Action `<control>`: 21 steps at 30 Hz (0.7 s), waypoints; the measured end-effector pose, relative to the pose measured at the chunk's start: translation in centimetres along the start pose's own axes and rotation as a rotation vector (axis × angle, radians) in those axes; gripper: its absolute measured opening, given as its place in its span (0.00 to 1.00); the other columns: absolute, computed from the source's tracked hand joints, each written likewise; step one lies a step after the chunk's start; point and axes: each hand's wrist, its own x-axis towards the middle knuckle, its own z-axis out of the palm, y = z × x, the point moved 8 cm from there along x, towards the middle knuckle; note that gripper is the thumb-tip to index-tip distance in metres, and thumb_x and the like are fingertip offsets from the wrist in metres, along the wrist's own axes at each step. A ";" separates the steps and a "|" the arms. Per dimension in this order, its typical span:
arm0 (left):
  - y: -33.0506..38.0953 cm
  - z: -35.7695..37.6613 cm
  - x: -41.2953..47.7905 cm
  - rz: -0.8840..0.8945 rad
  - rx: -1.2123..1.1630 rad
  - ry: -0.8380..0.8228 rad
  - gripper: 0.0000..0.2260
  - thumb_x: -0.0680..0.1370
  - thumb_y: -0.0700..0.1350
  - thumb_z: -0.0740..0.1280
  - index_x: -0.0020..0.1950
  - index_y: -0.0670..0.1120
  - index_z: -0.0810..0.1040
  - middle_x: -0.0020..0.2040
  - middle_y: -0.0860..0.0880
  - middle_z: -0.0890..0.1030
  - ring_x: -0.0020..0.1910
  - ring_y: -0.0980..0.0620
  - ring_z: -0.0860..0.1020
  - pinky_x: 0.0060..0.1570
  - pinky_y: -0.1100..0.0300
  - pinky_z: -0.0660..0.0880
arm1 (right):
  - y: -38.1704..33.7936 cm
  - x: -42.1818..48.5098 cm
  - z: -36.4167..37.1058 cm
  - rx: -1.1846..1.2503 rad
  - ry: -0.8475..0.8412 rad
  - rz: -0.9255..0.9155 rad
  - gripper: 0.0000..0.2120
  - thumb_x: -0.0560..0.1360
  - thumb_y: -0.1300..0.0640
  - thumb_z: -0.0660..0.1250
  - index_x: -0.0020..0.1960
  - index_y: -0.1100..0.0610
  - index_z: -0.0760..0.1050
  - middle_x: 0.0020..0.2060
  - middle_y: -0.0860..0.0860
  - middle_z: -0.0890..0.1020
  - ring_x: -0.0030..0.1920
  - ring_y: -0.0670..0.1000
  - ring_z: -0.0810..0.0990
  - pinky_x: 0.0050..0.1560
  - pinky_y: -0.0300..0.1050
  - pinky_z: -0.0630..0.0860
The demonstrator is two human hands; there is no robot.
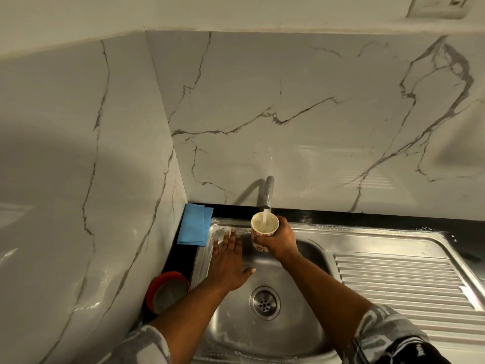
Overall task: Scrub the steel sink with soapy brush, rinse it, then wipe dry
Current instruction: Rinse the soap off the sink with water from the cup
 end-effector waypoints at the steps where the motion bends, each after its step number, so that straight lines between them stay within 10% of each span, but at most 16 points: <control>1: 0.0 0.1 0.0 0.001 0.002 -0.003 0.48 0.80 0.72 0.58 0.87 0.45 0.40 0.86 0.43 0.38 0.85 0.43 0.35 0.80 0.43 0.33 | 0.0 0.1 0.0 -0.001 0.001 -0.002 0.44 0.58 0.53 0.87 0.69 0.51 0.71 0.58 0.48 0.81 0.58 0.51 0.80 0.59 0.52 0.80; 21: 1.4 2.6 -0.7 -0.018 -0.085 -0.061 0.49 0.80 0.73 0.59 0.87 0.46 0.40 0.86 0.44 0.37 0.85 0.43 0.35 0.82 0.40 0.37 | 1.3 -1.9 -1.7 0.130 -0.005 -0.025 0.42 0.57 0.52 0.87 0.67 0.48 0.72 0.56 0.44 0.82 0.57 0.46 0.81 0.58 0.48 0.81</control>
